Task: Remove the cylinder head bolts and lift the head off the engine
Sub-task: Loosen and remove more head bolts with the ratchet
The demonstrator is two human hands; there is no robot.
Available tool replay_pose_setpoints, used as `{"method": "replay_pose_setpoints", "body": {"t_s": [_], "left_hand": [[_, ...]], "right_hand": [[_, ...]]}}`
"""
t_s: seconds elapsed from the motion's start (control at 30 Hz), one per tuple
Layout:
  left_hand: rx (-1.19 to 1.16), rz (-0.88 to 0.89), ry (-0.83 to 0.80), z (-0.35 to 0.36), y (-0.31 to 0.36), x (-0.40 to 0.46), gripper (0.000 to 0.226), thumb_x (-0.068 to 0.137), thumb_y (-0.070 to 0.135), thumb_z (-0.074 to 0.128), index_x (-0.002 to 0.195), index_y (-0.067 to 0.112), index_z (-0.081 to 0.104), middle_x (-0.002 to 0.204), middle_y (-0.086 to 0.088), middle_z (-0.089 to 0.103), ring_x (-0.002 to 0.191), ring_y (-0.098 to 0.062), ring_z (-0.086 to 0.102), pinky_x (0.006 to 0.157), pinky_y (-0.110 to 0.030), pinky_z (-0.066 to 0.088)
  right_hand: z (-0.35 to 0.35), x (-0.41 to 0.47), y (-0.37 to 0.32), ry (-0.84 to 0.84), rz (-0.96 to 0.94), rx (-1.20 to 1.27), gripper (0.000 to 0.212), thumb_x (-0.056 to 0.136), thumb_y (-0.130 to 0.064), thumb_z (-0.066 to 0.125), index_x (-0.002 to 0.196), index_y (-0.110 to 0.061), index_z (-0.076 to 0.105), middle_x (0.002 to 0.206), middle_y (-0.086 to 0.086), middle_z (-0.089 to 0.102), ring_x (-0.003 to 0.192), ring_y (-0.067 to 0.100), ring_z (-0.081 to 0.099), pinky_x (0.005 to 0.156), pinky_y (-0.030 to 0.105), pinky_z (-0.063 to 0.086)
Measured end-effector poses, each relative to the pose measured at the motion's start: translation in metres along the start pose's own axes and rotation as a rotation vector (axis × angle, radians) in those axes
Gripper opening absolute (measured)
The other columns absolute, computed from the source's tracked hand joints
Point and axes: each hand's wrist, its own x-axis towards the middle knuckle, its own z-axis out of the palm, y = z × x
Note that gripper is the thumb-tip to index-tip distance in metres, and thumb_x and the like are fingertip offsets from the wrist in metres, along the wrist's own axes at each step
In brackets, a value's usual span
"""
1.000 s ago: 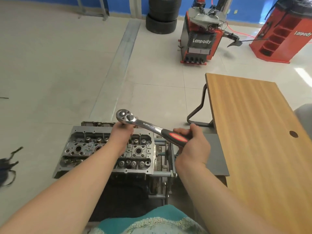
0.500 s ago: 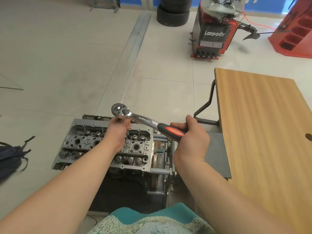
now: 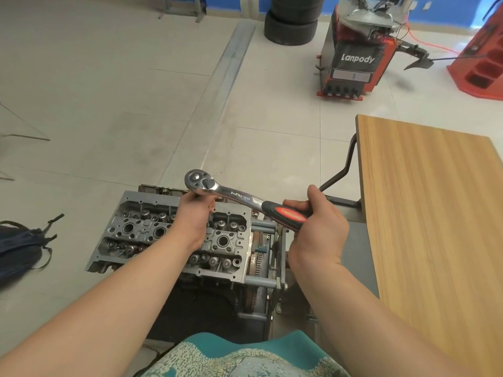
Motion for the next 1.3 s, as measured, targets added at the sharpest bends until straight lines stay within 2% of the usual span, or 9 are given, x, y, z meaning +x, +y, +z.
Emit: {"method": "replay_pose_setpoints", "body": {"t_s": [0.23,0.37,0.6,0.77,0.9,1.0,1.1,1.2,1.3], "left_hand": [[-0.014,0.018,-0.013,0.001,-0.003,0.002,0.060,0.101,0.004,0.057,0.046,0.026,0.051,0.057,0.004,0.032,0.067,-0.017,0.031,0.089,-0.041,0.034],[-0.041,0.006,-0.017,0.000,-0.004,0.003,0.056,0.101,0.002,0.059,0.051,0.025,0.048,0.058,0.001,0.033,0.066,-0.016,0.033,0.089,-0.041,0.034],[-0.063,0.005,-0.059,-0.004,-0.007,0.007,0.053,0.099,0.009,0.066,0.051,0.029,0.064,0.056,0.010,0.039,0.065,-0.012,0.038,0.086,-0.038,0.039],[-0.075,0.004,-0.055,-0.003,-0.010,0.007,0.049,0.100,0.012,0.069,0.056,0.034,0.071,0.055,0.013,0.042,0.054,-0.003,0.043,0.081,-0.035,0.040],[-0.057,0.020,-0.051,-0.004,-0.009,0.006,0.049,0.099,0.012,0.068,0.055,0.033,0.068,0.056,0.010,0.040,0.053,-0.004,0.041,0.075,-0.035,0.038],[-0.047,0.014,-0.054,-0.004,-0.009,0.005,0.050,0.100,0.012,0.069,0.054,0.033,0.069,0.054,0.012,0.043,0.052,-0.002,0.044,0.075,-0.033,0.039],[-0.063,0.005,-0.038,-0.004,-0.009,0.005,0.037,0.099,0.015,0.071,0.067,0.032,0.074,0.059,0.017,0.057,0.069,-0.003,0.057,0.090,-0.038,0.046],[-0.076,0.005,-0.055,-0.007,-0.010,0.005,0.008,0.098,0.022,0.073,0.092,0.024,0.077,0.073,0.017,0.070,0.098,-0.019,0.064,0.113,-0.052,0.045],[-0.084,-0.012,-0.060,-0.006,-0.009,0.004,0.008,0.097,0.026,0.074,0.089,0.024,0.074,0.085,-0.010,0.067,0.118,-0.037,0.065,0.115,-0.056,0.044]], "right_hand": [[0.003,0.019,-0.006,-0.054,0.021,-0.034,0.026,0.098,-0.025,0.069,0.077,-0.011,0.068,0.066,0.013,0.073,0.057,0.022,0.069,0.071,0.036,0.053],[0.006,0.032,-0.012,-0.099,0.057,-0.018,0.025,0.098,-0.025,0.069,0.079,-0.009,0.067,0.062,0.010,0.071,0.058,0.022,0.070,0.070,0.036,0.055],[0.015,0.058,-0.019,-0.164,0.032,-0.075,0.016,0.097,-0.020,0.069,0.095,-0.004,0.066,0.062,0.009,0.070,0.061,0.024,0.071,0.064,0.033,0.059],[0.027,0.080,-0.026,-0.207,0.045,-0.117,0.021,0.096,-0.021,0.071,0.078,-0.010,0.068,0.062,0.011,0.069,0.061,0.027,0.072,0.062,0.035,0.061],[0.039,0.100,-0.033,-0.307,0.051,-0.166,0.051,0.096,-0.023,0.069,0.045,-0.021,0.065,0.055,0.006,0.066,0.059,0.024,0.071,0.071,0.036,0.060],[0.047,0.111,-0.037,-0.359,0.057,-0.211,0.053,0.096,-0.028,0.069,0.044,-0.021,0.061,0.058,0.007,0.066,0.060,0.024,0.071,0.068,0.033,0.060],[0.058,0.118,-0.040,-0.339,0.055,-0.185,0.047,0.093,-0.024,0.072,0.047,-0.021,0.065,0.057,0.003,0.060,0.059,0.024,0.070,0.066,0.036,0.061],[0.072,0.128,-0.039,-0.277,0.061,-0.154,0.029,0.091,-0.019,0.073,0.063,-0.016,0.064,0.059,0.000,0.053,0.055,0.021,0.065,0.058,0.032,0.057],[0.089,0.142,-0.039,-0.234,0.062,-0.181,0.014,0.089,-0.016,0.072,0.081,-0.014,0.060,0.061,-0.002,0.055,0.052,0.017,0.061,0.056,0.029,0.052]]}}
